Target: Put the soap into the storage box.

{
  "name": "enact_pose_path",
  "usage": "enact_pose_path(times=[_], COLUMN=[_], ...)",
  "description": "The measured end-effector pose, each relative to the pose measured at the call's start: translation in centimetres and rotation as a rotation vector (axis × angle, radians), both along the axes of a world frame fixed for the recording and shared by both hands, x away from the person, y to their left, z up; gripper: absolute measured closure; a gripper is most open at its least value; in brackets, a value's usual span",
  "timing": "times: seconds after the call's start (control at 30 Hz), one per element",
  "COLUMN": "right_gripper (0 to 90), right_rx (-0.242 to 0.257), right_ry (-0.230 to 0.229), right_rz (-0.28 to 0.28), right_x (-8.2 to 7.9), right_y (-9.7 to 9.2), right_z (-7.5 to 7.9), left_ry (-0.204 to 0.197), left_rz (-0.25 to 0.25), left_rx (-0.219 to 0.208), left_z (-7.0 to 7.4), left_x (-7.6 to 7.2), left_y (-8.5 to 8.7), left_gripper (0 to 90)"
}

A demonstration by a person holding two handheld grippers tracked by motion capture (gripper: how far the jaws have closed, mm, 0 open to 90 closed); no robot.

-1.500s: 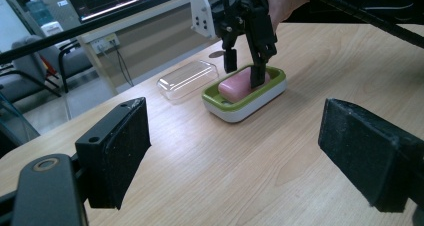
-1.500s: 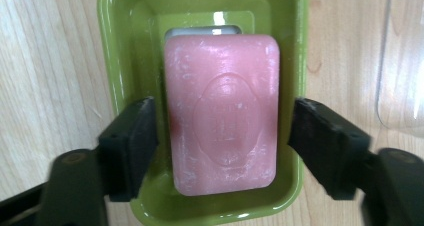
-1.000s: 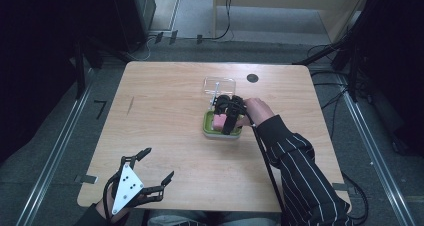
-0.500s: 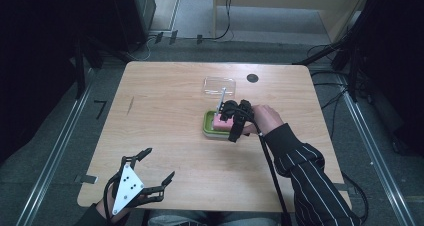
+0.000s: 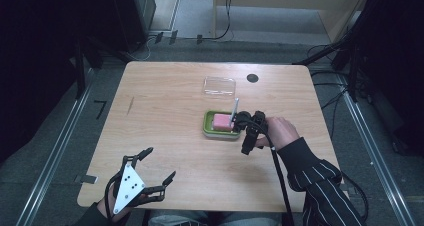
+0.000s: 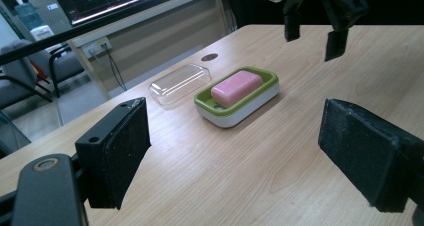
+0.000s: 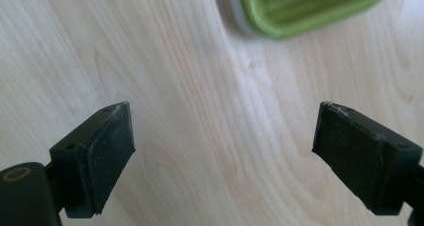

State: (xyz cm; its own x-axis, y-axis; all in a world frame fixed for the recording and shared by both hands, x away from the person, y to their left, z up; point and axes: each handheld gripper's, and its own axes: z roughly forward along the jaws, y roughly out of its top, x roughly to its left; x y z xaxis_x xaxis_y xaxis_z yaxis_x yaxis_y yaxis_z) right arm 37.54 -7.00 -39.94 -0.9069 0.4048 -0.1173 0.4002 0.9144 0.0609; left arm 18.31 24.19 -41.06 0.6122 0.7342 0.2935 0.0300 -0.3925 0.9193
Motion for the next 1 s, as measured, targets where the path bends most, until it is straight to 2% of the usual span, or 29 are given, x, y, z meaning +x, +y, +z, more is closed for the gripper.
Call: enact_pose_path(times=[0.1, 0.43, 0.57, 0.67, 1.0], right_gripper=[9.9, 9.9, 10.9, 11.0, 11.3], right_rx=[-0.018, -0.048, -0.054, -0.08, -0.098], right_ry=[0.019, 0.04, 0.043, 0.042, 0.078], right_rz=[-0.033, -0.08, -0.098, -0.117, -0.145], right_x=[-0.7, -2.9, -3.5, -4.2, -6.6], right_y=[-1.1, -3.6, -4.2, -4.7, -6.3], right_z=[-0.4, -1.8, -2.3, -2.9, -4.7], left_ry=[0.001, 0.0, 0.0, -0.001, -0.002], left_rz=[-0.001, -0.003, -0.003, -0.004, -0.006], left_rx=[-0.001, -0.002, -0.002, -0.003, -0.002], left_z=[0.0, 0.0, 0.0, 0.0, 0.0], left_x=[0.0, 0.1, 0.1, 0.1, 0.1], left_y=[0.0, -0.1, -0.1, -0.1, -0.1], left_gripper=[13.7, 13.7, 13.7, 13.7, 13.7])
